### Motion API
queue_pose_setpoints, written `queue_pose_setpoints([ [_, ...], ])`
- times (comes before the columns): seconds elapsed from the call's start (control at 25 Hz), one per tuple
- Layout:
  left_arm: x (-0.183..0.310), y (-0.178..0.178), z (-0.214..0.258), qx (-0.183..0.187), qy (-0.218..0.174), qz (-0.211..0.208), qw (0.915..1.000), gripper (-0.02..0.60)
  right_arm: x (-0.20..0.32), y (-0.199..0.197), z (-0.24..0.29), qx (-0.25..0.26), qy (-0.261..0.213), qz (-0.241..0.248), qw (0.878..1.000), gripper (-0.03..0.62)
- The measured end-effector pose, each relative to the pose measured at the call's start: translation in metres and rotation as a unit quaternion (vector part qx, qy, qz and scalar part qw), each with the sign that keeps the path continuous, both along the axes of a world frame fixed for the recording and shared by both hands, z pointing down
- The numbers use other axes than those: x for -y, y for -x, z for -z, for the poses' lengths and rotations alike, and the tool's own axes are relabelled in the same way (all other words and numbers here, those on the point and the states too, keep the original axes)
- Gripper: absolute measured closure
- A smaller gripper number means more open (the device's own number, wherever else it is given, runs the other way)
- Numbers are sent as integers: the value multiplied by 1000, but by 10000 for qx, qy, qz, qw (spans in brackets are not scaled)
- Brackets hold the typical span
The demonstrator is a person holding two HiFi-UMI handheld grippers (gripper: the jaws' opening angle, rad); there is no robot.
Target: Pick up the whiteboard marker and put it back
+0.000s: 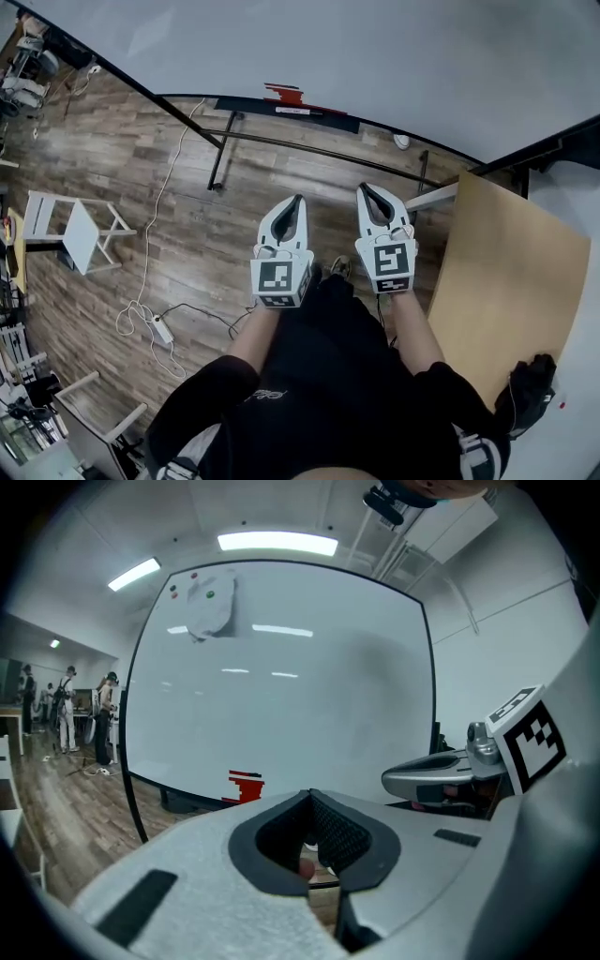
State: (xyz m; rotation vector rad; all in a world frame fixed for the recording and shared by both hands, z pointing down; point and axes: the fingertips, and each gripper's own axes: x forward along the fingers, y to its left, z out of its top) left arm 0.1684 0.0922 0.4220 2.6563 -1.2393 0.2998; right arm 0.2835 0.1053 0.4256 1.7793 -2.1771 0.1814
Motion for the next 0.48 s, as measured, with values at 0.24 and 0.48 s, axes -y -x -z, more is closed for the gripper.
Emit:
queue_pose_setpoints([
  [0.24, 47, 31, -15, -94, 163, 260, 9995, 577, 64, 45, -13, -511, 339, 594, 9963, 592],
  [0.48, 98, 75, -31, -206, 300, 433, 9984, 576, 127, 92, -27, -984, 672, 957, 9882, 592],
])
